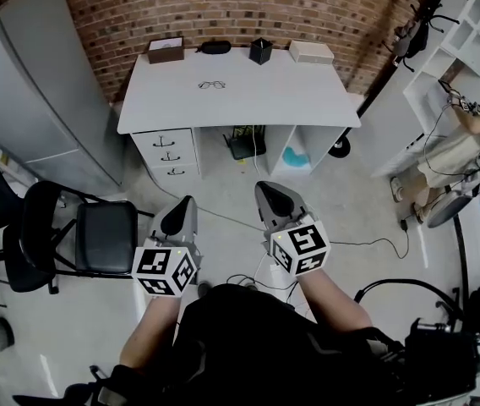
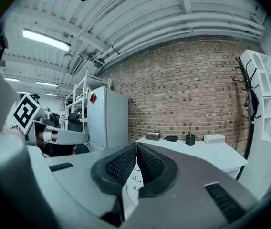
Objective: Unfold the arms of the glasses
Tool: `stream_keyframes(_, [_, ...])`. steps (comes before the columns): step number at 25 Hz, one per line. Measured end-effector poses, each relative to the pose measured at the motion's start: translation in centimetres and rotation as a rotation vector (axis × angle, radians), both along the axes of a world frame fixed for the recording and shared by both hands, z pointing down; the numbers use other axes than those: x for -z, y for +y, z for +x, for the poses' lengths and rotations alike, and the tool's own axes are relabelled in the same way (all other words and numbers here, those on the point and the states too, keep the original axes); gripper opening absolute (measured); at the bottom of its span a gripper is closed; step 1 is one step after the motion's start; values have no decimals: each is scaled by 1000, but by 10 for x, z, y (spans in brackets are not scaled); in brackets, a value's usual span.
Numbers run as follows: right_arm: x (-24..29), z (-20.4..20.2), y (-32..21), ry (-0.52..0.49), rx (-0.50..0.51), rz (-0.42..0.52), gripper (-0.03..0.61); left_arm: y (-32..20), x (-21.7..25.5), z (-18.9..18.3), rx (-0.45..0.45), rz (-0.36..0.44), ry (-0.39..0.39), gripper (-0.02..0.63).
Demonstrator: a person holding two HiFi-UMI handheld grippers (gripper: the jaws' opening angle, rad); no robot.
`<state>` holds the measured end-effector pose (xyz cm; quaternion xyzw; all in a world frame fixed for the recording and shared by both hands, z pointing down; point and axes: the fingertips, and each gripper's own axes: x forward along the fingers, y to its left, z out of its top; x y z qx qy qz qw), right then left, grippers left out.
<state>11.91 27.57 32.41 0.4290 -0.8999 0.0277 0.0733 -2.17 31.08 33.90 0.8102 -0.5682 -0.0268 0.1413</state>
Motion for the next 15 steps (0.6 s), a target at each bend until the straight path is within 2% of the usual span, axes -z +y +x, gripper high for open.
stream_keyframes(10, [5,-40,-2,6,-18,15,9,-4,0,-36,-40,22,14,9])
stream_keyframes(15, [1,-57,-2,12,-69,14,9,-5,-8,-62,-63,18,30,9])
